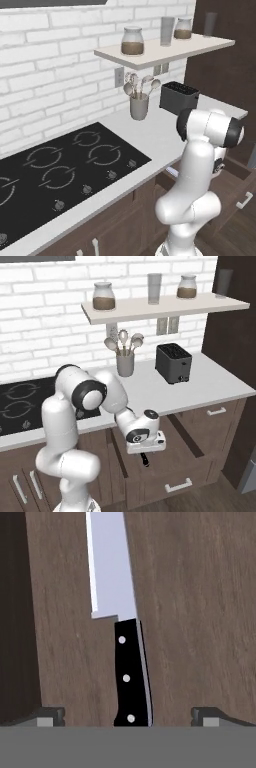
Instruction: Pick up the knife from the drawer and place it on the cutting board. Then place the meat from the plate to the cutting board.
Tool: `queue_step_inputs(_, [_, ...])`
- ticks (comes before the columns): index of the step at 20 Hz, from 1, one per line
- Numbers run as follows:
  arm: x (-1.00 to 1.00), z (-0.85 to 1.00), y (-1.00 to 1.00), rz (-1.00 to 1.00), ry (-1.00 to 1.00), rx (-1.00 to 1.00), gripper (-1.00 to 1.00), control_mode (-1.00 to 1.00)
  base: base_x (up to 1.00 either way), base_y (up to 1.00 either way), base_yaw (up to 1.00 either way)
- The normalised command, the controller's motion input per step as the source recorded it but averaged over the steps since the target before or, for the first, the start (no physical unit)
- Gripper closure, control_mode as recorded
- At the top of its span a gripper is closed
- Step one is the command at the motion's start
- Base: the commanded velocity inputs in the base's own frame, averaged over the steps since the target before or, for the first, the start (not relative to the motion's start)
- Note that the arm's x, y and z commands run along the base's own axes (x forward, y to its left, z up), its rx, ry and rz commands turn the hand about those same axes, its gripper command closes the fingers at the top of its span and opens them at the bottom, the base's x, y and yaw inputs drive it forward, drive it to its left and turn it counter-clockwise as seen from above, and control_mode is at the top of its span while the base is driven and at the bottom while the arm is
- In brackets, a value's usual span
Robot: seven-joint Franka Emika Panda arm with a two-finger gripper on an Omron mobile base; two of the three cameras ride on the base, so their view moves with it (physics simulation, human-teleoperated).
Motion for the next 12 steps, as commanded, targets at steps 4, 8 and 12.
queue_step_inputs(4, [0.24,-0.16,-0.07,0.00,0.01,0.02,-1.00,-1.00,0.00,0.00,0.00])
queue_step_inputs(8, [0.28,-0.24,-0.07,0.00,0.02,0.01,-1.00,-1.00,0.00,0.00,0.00])
queue_step_inputs(12, [0.19,-0.25,-0.07,0.00,0.01,0.00,-1.00,-1.00,0.00,0.00,0.00])
